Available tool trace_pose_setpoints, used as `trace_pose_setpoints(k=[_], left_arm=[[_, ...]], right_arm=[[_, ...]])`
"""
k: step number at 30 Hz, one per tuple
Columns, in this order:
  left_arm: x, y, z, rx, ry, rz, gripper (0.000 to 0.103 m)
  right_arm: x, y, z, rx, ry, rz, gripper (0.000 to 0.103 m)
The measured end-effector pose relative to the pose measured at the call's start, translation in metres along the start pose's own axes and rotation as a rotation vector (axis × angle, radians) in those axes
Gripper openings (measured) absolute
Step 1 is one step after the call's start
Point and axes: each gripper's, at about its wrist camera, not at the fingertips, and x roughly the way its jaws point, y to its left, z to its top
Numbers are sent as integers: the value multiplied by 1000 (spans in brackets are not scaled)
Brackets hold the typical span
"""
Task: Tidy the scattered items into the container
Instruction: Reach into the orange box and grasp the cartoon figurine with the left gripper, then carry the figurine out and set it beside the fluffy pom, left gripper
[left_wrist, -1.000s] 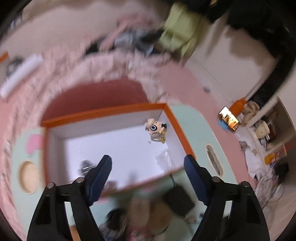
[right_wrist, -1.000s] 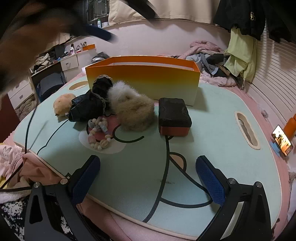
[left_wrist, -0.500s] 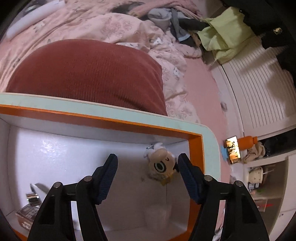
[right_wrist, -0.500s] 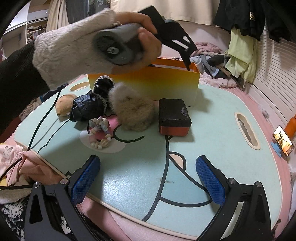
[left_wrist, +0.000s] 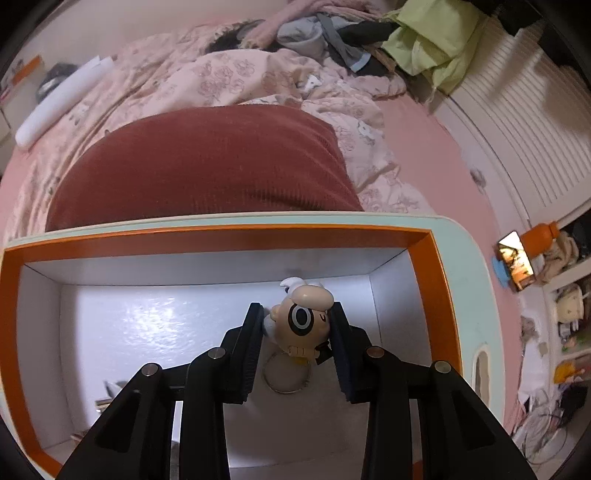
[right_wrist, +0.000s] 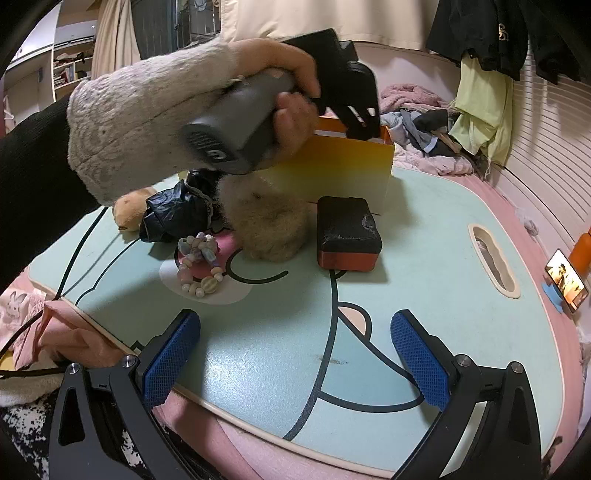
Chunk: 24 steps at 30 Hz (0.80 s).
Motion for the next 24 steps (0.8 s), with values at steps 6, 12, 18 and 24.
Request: trace_pose_setpoints(k=[6,12,18,24], left_arm=[[-55,24,-9,15,-103,-109,33],[-124,38,-49,93,-224,-240,33],[-143,48,-118,165,-234,-317,33],[-114,48,-175,235,-199,-258,33]], right_arm=[[0,0,0,0,0,1,103],[0,3,0,0,1,-3,103],[1,4,1,-1,2,-4,103],[1,4,1,-1,2,-4,103]])
